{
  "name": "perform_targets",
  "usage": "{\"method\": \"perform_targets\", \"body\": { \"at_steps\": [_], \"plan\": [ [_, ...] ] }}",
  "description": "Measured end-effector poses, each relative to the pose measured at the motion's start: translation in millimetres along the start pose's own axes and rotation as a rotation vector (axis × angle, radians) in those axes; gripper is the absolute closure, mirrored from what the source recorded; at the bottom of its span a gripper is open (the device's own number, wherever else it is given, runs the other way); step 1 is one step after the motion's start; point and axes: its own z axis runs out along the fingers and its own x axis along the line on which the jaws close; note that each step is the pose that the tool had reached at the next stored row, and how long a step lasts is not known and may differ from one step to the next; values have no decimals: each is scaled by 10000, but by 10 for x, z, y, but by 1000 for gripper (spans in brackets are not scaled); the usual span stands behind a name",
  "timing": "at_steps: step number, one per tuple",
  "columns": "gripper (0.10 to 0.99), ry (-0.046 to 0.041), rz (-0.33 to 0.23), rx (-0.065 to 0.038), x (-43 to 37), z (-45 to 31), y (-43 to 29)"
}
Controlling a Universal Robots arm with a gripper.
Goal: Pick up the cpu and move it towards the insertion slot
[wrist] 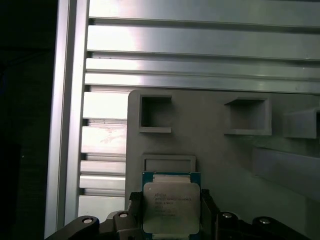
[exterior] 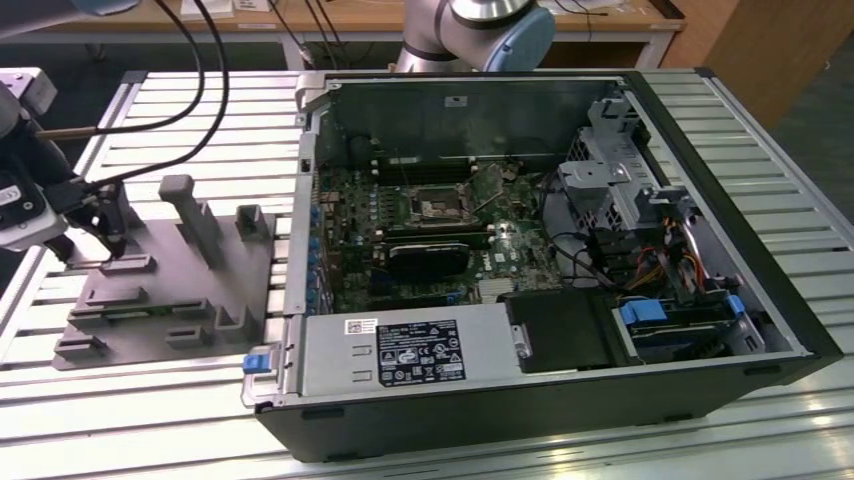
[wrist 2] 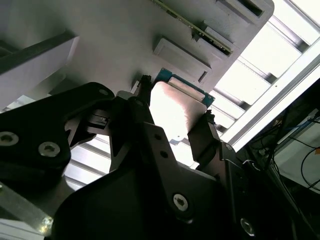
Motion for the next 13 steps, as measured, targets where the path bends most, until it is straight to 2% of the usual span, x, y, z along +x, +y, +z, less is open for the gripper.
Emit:
{"method": "perform_targets", "body": {
  "at_steps": [13],
  "plan": [
    [541,0,0,0,0,-61,4]
  ]
}}
